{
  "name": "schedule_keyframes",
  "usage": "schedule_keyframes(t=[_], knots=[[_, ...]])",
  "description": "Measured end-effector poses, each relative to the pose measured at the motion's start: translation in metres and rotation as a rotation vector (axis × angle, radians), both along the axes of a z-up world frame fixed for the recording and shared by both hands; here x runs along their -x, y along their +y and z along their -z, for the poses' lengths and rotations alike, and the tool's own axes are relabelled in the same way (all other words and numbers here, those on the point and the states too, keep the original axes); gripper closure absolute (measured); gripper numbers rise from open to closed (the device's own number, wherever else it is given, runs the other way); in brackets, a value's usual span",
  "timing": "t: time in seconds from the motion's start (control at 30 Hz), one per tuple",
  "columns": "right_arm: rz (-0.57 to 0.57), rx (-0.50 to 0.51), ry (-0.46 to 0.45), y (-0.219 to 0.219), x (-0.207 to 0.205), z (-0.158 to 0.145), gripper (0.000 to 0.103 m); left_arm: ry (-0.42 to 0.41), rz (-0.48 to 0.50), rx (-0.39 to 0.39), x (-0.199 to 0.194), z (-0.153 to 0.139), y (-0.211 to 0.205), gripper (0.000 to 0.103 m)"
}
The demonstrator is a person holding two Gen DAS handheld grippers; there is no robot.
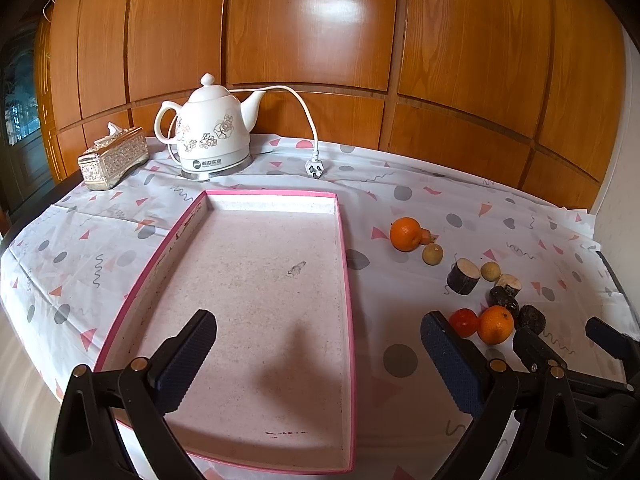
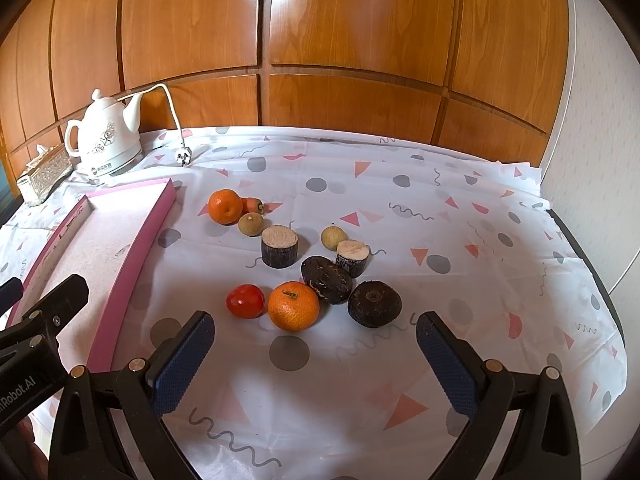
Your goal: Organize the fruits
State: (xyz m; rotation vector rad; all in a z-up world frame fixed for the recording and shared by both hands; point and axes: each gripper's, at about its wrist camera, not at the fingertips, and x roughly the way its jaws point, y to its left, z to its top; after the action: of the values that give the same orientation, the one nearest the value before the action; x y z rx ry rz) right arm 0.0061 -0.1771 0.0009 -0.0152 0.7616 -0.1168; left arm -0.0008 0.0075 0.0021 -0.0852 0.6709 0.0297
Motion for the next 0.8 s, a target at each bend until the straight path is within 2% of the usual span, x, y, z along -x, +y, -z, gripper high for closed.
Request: schedule_keyframes(t=[0.8], knots=[[0.004,-0.027,0.011,-0.011,0.001,0.005,0.000,0.008,0.012,-0.018,0.000,0.001,-0.012,0.000]])
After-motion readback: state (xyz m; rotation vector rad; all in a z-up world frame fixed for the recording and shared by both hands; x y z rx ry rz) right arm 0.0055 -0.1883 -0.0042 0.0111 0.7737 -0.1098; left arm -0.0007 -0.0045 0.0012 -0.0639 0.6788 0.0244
